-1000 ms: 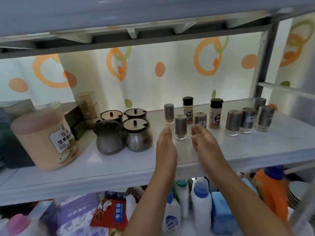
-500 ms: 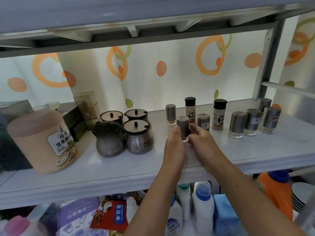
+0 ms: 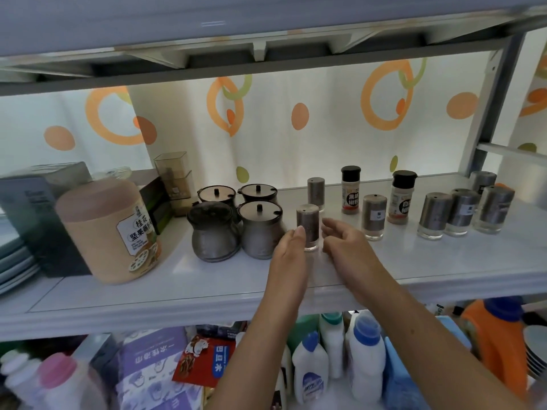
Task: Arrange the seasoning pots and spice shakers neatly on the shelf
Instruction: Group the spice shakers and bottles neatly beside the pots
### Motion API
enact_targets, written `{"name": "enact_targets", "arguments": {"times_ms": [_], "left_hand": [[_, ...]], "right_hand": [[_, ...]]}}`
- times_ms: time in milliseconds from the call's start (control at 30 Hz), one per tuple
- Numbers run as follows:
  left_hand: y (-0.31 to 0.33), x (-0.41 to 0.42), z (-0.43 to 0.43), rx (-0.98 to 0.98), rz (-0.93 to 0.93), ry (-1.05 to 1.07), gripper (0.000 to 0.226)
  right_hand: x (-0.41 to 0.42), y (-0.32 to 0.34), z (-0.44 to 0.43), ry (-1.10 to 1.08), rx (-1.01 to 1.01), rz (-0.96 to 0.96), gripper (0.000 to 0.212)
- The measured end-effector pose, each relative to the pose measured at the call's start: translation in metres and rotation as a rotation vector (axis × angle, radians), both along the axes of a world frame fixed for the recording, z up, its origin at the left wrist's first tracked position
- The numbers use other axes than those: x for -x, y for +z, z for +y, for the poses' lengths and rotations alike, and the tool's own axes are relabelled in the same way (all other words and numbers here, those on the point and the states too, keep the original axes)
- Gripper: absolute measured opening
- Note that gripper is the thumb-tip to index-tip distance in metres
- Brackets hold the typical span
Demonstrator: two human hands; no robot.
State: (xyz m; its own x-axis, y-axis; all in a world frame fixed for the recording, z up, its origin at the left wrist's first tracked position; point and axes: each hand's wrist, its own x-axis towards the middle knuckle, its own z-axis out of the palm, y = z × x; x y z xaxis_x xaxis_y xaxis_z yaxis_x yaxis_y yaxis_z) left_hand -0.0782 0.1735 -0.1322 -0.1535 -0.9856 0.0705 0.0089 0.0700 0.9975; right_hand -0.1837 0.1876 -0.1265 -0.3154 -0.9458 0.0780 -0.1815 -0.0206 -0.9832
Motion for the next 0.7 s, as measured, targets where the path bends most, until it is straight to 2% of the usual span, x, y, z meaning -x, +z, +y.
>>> {"name": "enact_targets", "arguments": {"times_ms": [133, 233, 500, 633, 700], "left_hand": [[-0.006, -0.011, 0.002, -0.050, 0.064, -0.013, 0.041], [-0.008, -0.014, 0.002, -0.059, 0.075, -0.033, 0.030], [-0.007, -0.016, 0.005, -0.062, 0.072, -0.054, 0.034], [-0.005, -0.015, 0.008, -0.060, 0.069, -0.036, 0.049], [-0.007, -0.016, 0.007, -0.051, 0.070, -0.041, 0.045]], "right_hand": [[0.005, -0.007, -0.002, 0.002, -0.007, -0.051, 0.054], [0.006, -0.007, -0.002, 0.016, -0.010, -0.049, 0.053], [0.008, -0.012, -0.008, 0.044, -0.019, -0.080, 0.053], [0.010, -0.014, -0.010, 0.069, -0.021, -0.081, 0.055], [0.010, -0.014, -0.011, 0.071, -0.016, -0.066, 0.055]]}}
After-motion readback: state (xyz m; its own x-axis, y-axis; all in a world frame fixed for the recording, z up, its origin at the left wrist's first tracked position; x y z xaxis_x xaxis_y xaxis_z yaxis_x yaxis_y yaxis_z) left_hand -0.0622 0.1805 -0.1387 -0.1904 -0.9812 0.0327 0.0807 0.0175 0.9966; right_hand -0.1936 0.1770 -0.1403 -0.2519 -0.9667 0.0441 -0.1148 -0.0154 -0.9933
